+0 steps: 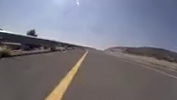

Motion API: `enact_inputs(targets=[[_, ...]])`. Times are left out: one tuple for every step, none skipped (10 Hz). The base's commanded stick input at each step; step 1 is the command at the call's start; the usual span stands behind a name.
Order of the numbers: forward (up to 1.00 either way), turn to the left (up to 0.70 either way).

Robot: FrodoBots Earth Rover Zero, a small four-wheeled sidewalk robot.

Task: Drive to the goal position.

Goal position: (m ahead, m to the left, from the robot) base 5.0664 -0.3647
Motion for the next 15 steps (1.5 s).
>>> enact_inputs(targets=[[0.85,0.0],[0.85,0.0],[0.85,0.0],[0.85,0.0],[0.85,0.0],[0.85,0.0],[0.85,0.0],[0.85,0.0],[0.85,0.0],[0.85,0.0],[0.85,0.0],[0.85,0.0],[0.85,0.0],[0.85,0.0],[0.85,0.0]])
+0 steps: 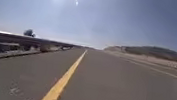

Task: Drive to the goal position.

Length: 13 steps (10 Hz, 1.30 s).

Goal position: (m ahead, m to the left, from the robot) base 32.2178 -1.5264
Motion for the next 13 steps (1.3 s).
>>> enact_inputs(targets=[[0.85,0.0],[0.85,0.0],[0.85,0.0],[0.85,0.0],[0.85,0.0],[0.85,0.0],[0.85,0.0],[0.85,0.0],[0.85,0.0],[0.85,0.0],[0.85,0.0],[0.85,0.0],[0.85,0.0]])
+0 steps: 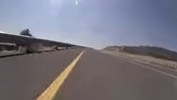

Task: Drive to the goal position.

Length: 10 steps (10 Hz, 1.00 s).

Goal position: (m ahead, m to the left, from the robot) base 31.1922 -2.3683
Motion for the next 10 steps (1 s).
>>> enact_inputs(targets=[[0.85,0.0],[0.85,0.0],[0.85,0.0],[0.85,0.0],[0.85,0.0],[0.85,0.0],[0.85,0.0],[0.85,0.0],[0.85,0.0],[0.85,0.0]])
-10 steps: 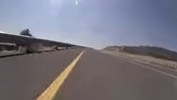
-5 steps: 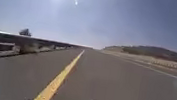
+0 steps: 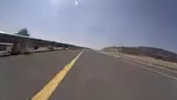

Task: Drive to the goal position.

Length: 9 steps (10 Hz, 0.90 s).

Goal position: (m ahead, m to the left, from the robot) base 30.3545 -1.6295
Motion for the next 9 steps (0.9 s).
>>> enact_inputs(targets=[[0.85,0.0],[0.85,0.0],[0.85,0.0],[0.85,0.0],[0.85,0.0],[0.85,0.0],[0.85,0.0],[0.85,0.04],[0.85,0.21]])
